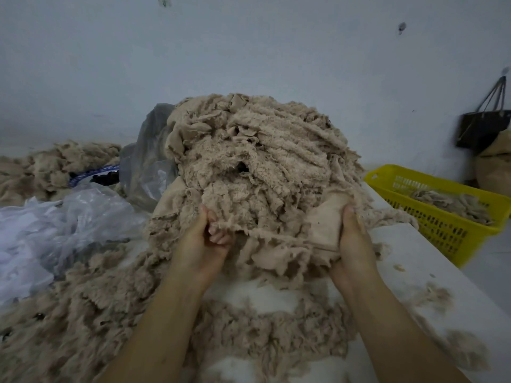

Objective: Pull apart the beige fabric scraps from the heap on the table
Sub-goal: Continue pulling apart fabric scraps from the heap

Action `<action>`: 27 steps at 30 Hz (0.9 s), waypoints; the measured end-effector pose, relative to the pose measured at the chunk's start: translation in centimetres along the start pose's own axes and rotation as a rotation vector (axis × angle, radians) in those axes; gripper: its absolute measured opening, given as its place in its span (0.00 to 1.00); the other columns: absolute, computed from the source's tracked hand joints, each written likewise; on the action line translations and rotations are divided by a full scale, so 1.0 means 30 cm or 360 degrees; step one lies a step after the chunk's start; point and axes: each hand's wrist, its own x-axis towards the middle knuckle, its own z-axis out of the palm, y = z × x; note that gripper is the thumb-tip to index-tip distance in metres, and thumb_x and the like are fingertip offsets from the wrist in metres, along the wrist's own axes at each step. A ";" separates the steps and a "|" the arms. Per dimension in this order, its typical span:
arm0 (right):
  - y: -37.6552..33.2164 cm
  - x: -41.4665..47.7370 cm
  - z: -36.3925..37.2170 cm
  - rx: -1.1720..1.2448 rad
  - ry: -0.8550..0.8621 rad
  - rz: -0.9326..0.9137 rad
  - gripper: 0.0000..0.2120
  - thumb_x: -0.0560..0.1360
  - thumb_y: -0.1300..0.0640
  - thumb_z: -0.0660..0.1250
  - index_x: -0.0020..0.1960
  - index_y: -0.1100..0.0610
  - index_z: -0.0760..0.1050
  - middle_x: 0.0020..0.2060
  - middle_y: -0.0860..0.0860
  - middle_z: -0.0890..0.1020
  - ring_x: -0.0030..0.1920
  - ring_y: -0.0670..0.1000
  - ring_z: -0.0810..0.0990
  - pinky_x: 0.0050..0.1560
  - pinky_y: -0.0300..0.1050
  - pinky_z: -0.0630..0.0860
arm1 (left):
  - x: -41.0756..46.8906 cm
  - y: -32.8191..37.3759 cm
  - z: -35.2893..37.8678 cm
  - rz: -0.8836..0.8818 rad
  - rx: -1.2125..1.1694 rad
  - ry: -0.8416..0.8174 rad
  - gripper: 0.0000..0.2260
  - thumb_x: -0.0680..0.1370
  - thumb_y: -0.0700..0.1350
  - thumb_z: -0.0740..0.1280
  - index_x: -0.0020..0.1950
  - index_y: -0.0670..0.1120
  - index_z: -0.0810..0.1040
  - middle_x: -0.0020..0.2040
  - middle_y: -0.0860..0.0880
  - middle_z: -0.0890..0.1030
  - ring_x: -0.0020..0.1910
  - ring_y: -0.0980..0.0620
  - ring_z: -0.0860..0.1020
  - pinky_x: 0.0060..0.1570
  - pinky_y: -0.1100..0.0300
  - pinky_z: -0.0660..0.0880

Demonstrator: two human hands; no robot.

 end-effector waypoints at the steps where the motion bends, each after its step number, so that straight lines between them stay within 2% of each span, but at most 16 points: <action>1: 0.002 0.002 0.003 0.0027 0.0008 0.0022 0.20 0.82 0.44 0.58 0.70 0.52 0.72 0.59 0.54 0.83 0.54 0.56 0.84 0.48 0.53 0.83 | 0.006 -0.011 0.000 0.0013 -0.0023 0.0100 0.17 0.83 0.51 0.58 0.36 0.47 0.70 0.23 0.53 0.64 0.21 0.59 0.62 0.23 0.68 0.64; 5: -0.015 0.014 -0.010 0.0213 0.0153 0.0080 0.21 0.82 0.41 0.58 0.65 0.54 0.76 0.51 0.54 0.86 0.52 0.57 0.84 0.52 0.59 0.81 | 0.032 0.028 -0.050 0.0071 -0.0474 0.0331 0.18 0.85 0.53 0.56 0.37 0.49 0.68 0.24 0.55 0.66 0.21 0.59 0.61 0.22 0.67 0.64; 7: -0.041 0.028 -0.043 0.0277 0.0228 0.0108 0.23 0.81 0.38 0.57 0.65 0.53 0.77 0.49 0.53 0.86 0.49 0.55 0.85 0.50 0.55 0.82 | 0.035 0.068 -0.076 0.0156 -0.0399 0.0427 0.16 0.85 0.52 0.56 0.38 0.50 0.68 0.25 0.56 0.67 0.22 0.59 0.62 0.22 0.68 0.62; 8: -0.046 0.034 -0.054 0.0286 0.0236 0.0124 0.24 0.81 0.38 0.57 0.65 0.53 0.77 0.48 0.52 0.86 0.46 0.53 0.85 0.43 0.50 0.82 | 0.032 0.069 -0.076 0.0205 -0.0224 0.0424 0.15 0.85 0.50 0.57 0.40 0.48 0.70 0.25 0.55 0.69 0.22 0.59 0.64 0.23 0.69 0.62; 9: -0.048 0.031 -0.054 0.0301 0.0219 0.0148 0.24 0.81 0.37 0.57 0.66 0.52 0.76 0.45 0.50 0.86 0.41 0.51 0.85 0.37 0.45 0.81 | 0.029 0.057 -0.063 0.0259 0.0117 0.0392 0.13 0.85 0.48 0.59 0.42 0.46 0.72 0.27 0.53 0.72 0.22 0.58 0.66 0.24 0.68 0.64; 11: -0.034 0.008 -0.029 0.0302 0.0112 0.0206 0.25 0.81 0.38 0.57 0.66 0.54 0.77 0.40 0.49 0.86 0.36 0.49 0.84 0.29 0.41 0.78 | 0.013 0.001 -0.030 0.0342 0.1252 0.0281 0.12 0.83 0.48 0.62 0.45 0.42 0.76 0.35 0.48 0.80 0.30 0.54 0.75 0.32 0.65 0.71; 13: -0.018 -0.013 -0.002 0.0257 -0.0035 0.0234 0.25 0.81 0.39 0.57 0.65 0.57 0.77 0.39 0.51 0.87 0.35 0.50 0.85 0.27 0.40 0.78 | -0.002 -0.074 -0.009 0.0468 0.2198 0.0071 0.13 0.81 0.56 0.63 0.55 0.47 0.78 0.54 0.49 0.79 0.51 0.52 0.76 0.48 0.60 0.74; 14: -0.014 -0.020 0.006 0.0226 -0.0099 0.0240 0.25 0.81 0.39 0.58 0.65 0.57 0.78 0.41 0.53 0.87 0.37 0.51 0.86 0.29 0.42 0.79 | -0.014 -0.100 -0.001 0.0522 0.2425 -0.0046 0.19 0.79 0.62 0.63 0.63 0.51 0.76 0.64 0.52 0.74 0.62 0.54 0.71 0.60 0.58 0.70; 15: -0.009 -0.026 0.015 0.0210 -0.0149 0.0251 0.24 0.81 0.40 0.58 0.65 0.57 0.77 0.46 0.55 0.87 0.41 0.53 0.86 0.31 0.43 0.80 | -0.028 -0.117 0.011 0.0582 0.2470 -0.0170 0.27 0.77 0.68 0.61 0.69 0.54 0.74 0.68 0.56 0.70 0.67 0.57 0.65 0.66 0.61 0.64; 17: -0.003 -0.040 0.029 0.0182 -0.0215 0.0268 0.24 0.81 0.41 0.59 0.67 0.56 0.75 0.53 0.58 0.85 0.48 0.56 0.85 0.37 0.48 0.82 | -0.046 -0.143 0.031 0.0672 0.2446 -0.0399 0.34 0.71 0.75 0.59 0.69 0.56 0.74 0.65 0.61 0.72 0.65 0.62 0.63 0.61 0.72 0.59; 19: 0.002 -0.050 0.038 0.0152 -0.0284 0.0296 0.24 0.81 0.41 0.59 0.68 0.57 0.75 0.55 0.59 0.84 0.53 0.59 0.84 0.44 0.53 0.83 | -0.056 -0.168 0.044 0.0600 0.2521 -0.0565 0.29 0.68 0.75 0.60 0.59 0.58 0.79 0.53 0.63 0.75 0.55 0.66 0.67 0.51 0.75 0.63; 21: 0.007 -0.058 0.043 0.0149 -0.0372 0.0305 0.23 0.80 0.42 0.60 0.67 0.57 0.75 0.54 0.58 0.85 0.52 0.59 0.85 0.44 0.53 0.84 | -0.059 -0.188 0.042 0.0455 0.2533 -0.0604 0.19 0.73 0.66 0.66 0.46 0.50 0.79 0.41 0.58 0.76 0.41 0.65 0.71 0.40 0.71 0.66; 22: 0.009 -0.061 0.044 0.0164 -0.0415 0.0293 0.24 0.79 0.42 0.61 0.66 0.58 0.76 0.53 0.57 0.85 0.52 0.57 0.85 0.43 0.51 0.84 | -0.061 -0.189 0.043 0.0342 0.2453 -0.0598 0.16 0.77 0.58 0.68 0.44 0.45 0.79 0.38 0.54 0.76 0.35 0.61 0.71 0.38 0.66 0.67; 24: 0.015 -0.064 0.046 0.0181 -0.0554 0.0254 0.29 0.76 0.40 0.62 0.66 0.61 0.75 0.56 0.58 0.84 0.55 0.56 0.84 0.47 0.49 0.83 | -0.061 -0.179 0.052 0.0187 0.2082 -0.0453 0.09 0.81 0.45 0.66 0.45 0.42 0.80 0.37 0.45 0.78 0.36 0.54 0.74 0.40 0.58 0.70; 26: 0.024 -0.077 0.051 0.0034 -0.0752 0.0178 0.31 0.76 0.36 0.59 0.66 0.60 0.76 0.60 0.59 0.83 0.60 0.56 0.82 0.55 0.48 0.81 | -0.061 -0.157 0.064 0.0139 0.1631 -0.0132 0.09 0.82 0.43 0.63 0.44 0.43 0.79 0.35 0.43 0.78 0.33 0.51 0.73 0.37 0.57 0.71; 27: 0.036 -0.085 0.051 -0.0108 -0.0848 0.0121 0.31 0.77 0.34 0.58 0.65 0.57 0.78 0.62 0.58 0.82 0.62 0.55 0.81 0.58 0.49 0.79 | -0.057 -0.141 0.069 0.0102 0.1381 0.0003 0.10 0.83 0.43 0.62 0.44 0.42 0.77 0.31 0.45 0.75 0.28 0.51 0.71 0.32 0.60 0.69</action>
